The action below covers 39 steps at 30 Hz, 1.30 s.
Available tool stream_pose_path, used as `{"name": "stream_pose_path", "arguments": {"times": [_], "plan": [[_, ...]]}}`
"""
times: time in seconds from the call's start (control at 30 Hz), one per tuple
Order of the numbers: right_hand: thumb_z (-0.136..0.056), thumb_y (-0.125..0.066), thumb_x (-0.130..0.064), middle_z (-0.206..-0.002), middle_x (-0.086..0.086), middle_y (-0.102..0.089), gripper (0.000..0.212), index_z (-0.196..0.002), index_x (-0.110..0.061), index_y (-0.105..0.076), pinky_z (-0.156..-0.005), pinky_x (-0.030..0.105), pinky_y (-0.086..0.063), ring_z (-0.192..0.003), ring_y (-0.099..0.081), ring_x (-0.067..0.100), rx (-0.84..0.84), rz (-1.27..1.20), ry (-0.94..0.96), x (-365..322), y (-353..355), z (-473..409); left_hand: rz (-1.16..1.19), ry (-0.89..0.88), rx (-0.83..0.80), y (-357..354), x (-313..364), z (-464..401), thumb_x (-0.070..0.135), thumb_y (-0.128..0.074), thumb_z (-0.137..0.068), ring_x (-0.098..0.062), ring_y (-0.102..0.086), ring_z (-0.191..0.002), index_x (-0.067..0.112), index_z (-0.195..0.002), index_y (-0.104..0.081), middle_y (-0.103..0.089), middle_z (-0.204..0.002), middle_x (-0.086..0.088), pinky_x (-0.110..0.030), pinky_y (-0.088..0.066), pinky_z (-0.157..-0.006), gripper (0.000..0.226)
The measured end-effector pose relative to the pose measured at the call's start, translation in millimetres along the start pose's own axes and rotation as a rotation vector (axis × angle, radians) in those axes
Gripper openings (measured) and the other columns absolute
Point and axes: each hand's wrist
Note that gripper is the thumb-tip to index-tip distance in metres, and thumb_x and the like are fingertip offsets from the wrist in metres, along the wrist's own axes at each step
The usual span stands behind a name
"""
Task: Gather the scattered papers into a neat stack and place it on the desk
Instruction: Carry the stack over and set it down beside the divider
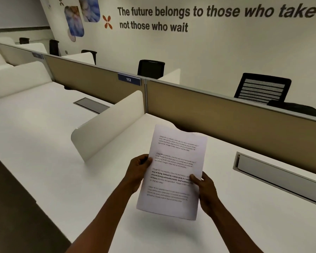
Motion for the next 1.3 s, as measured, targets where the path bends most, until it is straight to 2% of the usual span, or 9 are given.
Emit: {"name": "stream_pose_path", "arguments": {"times": [0.1, 0.27, 0.43, 0.7, 0.9, 1.0, 1.1, 1.2, 1.3], "plan": [[-0.091, -0.067, -0.014, -0.108, 0.000, -0.075, 0.022, -0.110, -0.025, -0.065, -0.071, 0.036, -0.061, -0.090, -0.074, 0.022, 0.101, 0.106, 0.039, 2, -22, -15, -0.166, 0.037, 0.142, 11, -6, -20, 0.020, -0.057, -0.099, -0.029, -0.074, -0.090, 0.009, -0.108, -0.071, -0.076, -0.103, -0.013, -0.042, -0.062, -0.077, 0.021], [-0.095, -0.060, -0.015, -0.122, 0.007, -0.066, 0.031, -0.125, -0.017, -0.057, -0.096, 0.049, -0.053, -0.104, -0.065, 0.026, 0.193, 0.249, 0.056, 6, -67, -46, -0.294, 0.091, 0.310, 28, 0, -57, 0.029, -0.060, -0.096, -0.014, -0.070, -0.079, 0.019, -0.120, -0.061, -0.072, -0.103, -0.003, -0.022, -0.052, -0.058, 0.027], [-0.097, -0.056, -0.021, -0.132, 0.007, -0.058, 0.040, -0.136, -0.016, -0.048, -0.100, 0.043, -0.049, -0.115, -0.058, 0.027, 0.239, 0.384, 0.070, -5, -121, -91, -0.410, 0.075, 0.299, 47, 21, -110, 0.024, -0.061, -0.094, -0.027, -0.064, -0.110, 0.019, -0.143, -0.044, -0.059, -0.133, -0.010, -0.040, -0.055, -0.090, 0.052], [-0.097, -0.055, -0.024, -0.130, 0.012, -0.060, 0.036, -0.130, -0.013, -0.049, -0.097, 0.041, -0.048, -0.114, -0.058, 0.031, 0.366, 0.317, -0.026, -17, -185, -191, -0.537, 0.054, 0.258, 87, 49, -220, 0.006, -0.054, -0.090, -0.029, -0.057, -0.121, 0.016, -0.142, -0.048, -0.057, -0.138, -0.013, -0.037, -0.050, -0.098, 0.054], [-0.094, -0.053, -0.020, -0.116, 0.016, -0.067, 0.030, -0.119, -0.005, -0.061, -0.075, 0.034, -0.052, -0.095, -0.065, 0.032, 0.463, 0.178, -0.180, -20, -205, -281, -0.660, 0.058, 0.184, 108, 55, -318, 0.010, -0.058, -0.092, -0.032, -0.056, -0.125, 0.015, -0.147, -0.043, -0.054, -0.142, -0.013, -0.046, -0.049, -0.104, 0.057], [-0.091, -0.049, -0.012, -0.100, 0.019, -0.072, 0.019, -0.083, -0.008, -0.066, -0.057, 0.027, -0.044, -0.072, -0.062, 0.027, 0.458, 0.192, -0.197, -17, -209, -320, -0.719, 0.053, 0.162, 115, 49, -360, 0.011, -0.058, -0.092, -0.032, -0.055, -0.126, 0.012, -0.147, -0.042, -0.052, -0.144, -0.014, -0.044, -0.048, -0.104, 0.058], [-0.088, -0.051, -0.007, -0.094, 0.020, -0.073, 0.028, -0.061, -0.014, -0.057, -0.064, 0.034, -0.047, -0.075, -0.064, 0.032, 0.469, 0.256, -0.200, -11, -211, -350, -0.778, 0.056, 0.154, 124, 39, -394, 0.011, -0.058, -0.092, -0.032, -0.054, -0.127, 0.009, -0.145, -0.043, -0.052, -0.144, -0.014, -0.041, -0.046, -0.102, 0.056], [-0.086, -0.052, -0.006, -0.091, 0.013, -0.074, 0.027, -0.067, -0.017, -0.066, -0.065, 0.033, -0.050, -0.077, -0.066, 0.031, 0.467, 0.312, -0.191, -5, -213, -370, -0.815, 0.051, 0.144, 131, 27, -420, 0.011, -0.059, -0.092, -0.033, -0.056, -0.124, 0.008, -0.142, -0.046, -0.054, -0.141, -0.016, -0.034, -0.047, -0.093, 0.052], [-0.086, -0.055, -0.007, -0.092, 0.006, -0.073, 0.024, -0.095, -0.016, -0.075, -0.057, 0.023, -0.048, -0.070, -0.064, 0.021, 0.473, 0.343, -0.170, 3, -214, -382, -0.869, 0.065, 0.152, 134, 18, -439, 0.009, -0.059, -0.091, -0.032, -0.053, -0.127, 0.005, -0.142, -0.045, -0.052, -0.143, -0.016, -0.037, -0.045, -0.101, 0.053]]}}
Point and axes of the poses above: each hand's wrist, its own z-axis away from the middle knuckle, its own y-axis out of the back of the hand, x = y × z
